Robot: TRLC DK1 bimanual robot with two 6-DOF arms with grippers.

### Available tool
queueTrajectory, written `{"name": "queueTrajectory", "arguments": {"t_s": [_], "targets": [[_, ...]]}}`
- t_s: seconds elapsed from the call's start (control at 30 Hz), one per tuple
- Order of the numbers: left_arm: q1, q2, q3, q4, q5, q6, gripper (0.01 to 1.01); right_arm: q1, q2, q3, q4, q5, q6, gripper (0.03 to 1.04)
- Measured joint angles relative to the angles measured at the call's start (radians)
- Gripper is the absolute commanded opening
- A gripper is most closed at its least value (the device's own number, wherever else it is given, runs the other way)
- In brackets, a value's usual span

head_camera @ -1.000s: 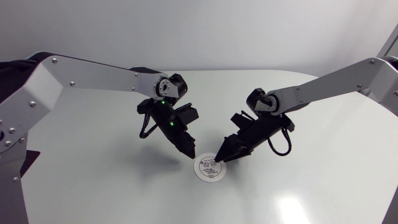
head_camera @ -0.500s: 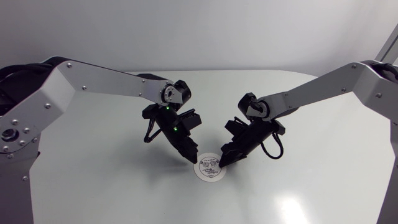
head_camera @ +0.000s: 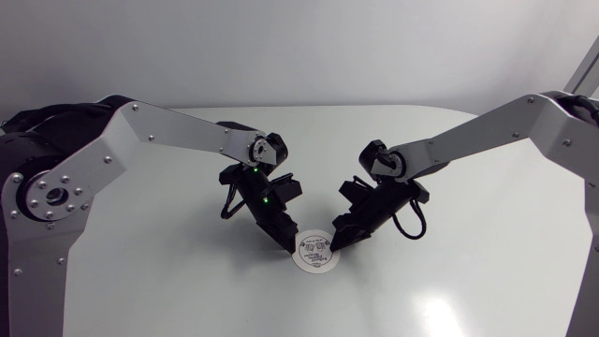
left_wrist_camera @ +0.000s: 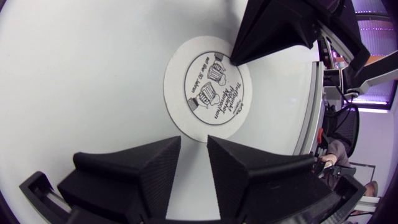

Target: Turn the coaster over.

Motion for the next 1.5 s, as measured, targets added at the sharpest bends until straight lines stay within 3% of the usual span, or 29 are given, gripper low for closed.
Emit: {"name": "queueTrajectory", "arguments": {"t_s": [0.5, 0.83, 1.03, 1.37, 1.43, 1.5], "targets": [[-0.007, 0.028, 0.034, 0.008, 0.058, -0.035, 0.336, 0.002, -0.024, -0.008, 0.001, 0.021, 0.000, 0.05], [-0.037, 0.028, 0.034, 0.031, 0.066, -0.035, 0.336, -0.059, -0.107, -0.031, -0.045, 0.071, -0.035, 0.05], [-0.037, 0.027, 0.034, 0.032, 0.067, -0.035, 0.333, -0.058, -0.182, -0.032, -0.060, 0.065, -0.055, 0.05], [-0.037, 0.026, 0.053, 0.050, 0.045, -0.034, 0.333, -0.025, -0.167, -0.108, -0.018, 0.073, -0.058, 0.05], [-0.039, 0.026, 0.064, 0.051, 0.035, -0.034, 0.333, -0.026, -0.165, -0.121, -0.010, 0.073, -0.058, 0.06], [-0.045, 0.026, 0.068, 0.054, 0.033, -0.034, 0.333, -0.032, -0.165, -0.131, 0.002, 0.072, -0.058, 0.13]]}}
